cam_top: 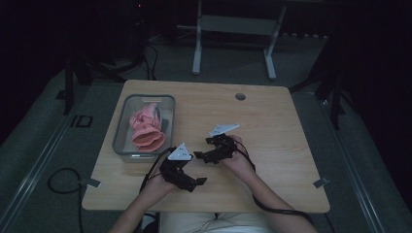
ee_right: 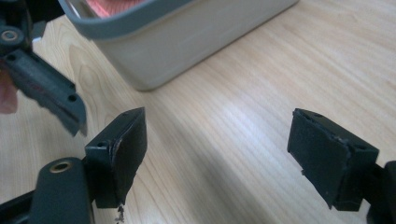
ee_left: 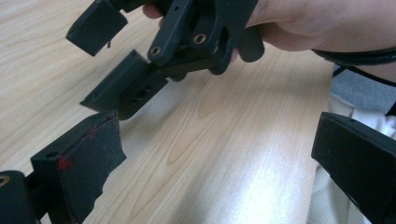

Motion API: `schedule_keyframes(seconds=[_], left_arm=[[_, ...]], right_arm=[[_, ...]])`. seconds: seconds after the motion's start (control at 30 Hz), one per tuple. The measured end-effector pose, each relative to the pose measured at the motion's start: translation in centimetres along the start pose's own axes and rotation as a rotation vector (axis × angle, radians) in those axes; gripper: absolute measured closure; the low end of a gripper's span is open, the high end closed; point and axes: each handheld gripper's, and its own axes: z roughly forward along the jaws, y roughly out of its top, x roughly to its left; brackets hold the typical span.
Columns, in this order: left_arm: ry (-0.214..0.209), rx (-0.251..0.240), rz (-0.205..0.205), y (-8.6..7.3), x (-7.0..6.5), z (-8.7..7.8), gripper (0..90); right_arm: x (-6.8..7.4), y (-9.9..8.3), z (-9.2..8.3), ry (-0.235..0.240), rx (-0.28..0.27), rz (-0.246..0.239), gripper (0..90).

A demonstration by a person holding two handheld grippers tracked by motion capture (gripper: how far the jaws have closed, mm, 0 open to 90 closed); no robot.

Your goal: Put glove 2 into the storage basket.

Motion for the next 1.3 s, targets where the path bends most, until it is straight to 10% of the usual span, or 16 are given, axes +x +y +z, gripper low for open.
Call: schedule_keyframes(seconds=[1.3], left_arm=[[0.008,0.045,0.027,-3.7,0.0,3.7,1.5]], right_arm=[[-0.9,-5.4,0.4,-0.024,-0.008,-0.008,17.9]])
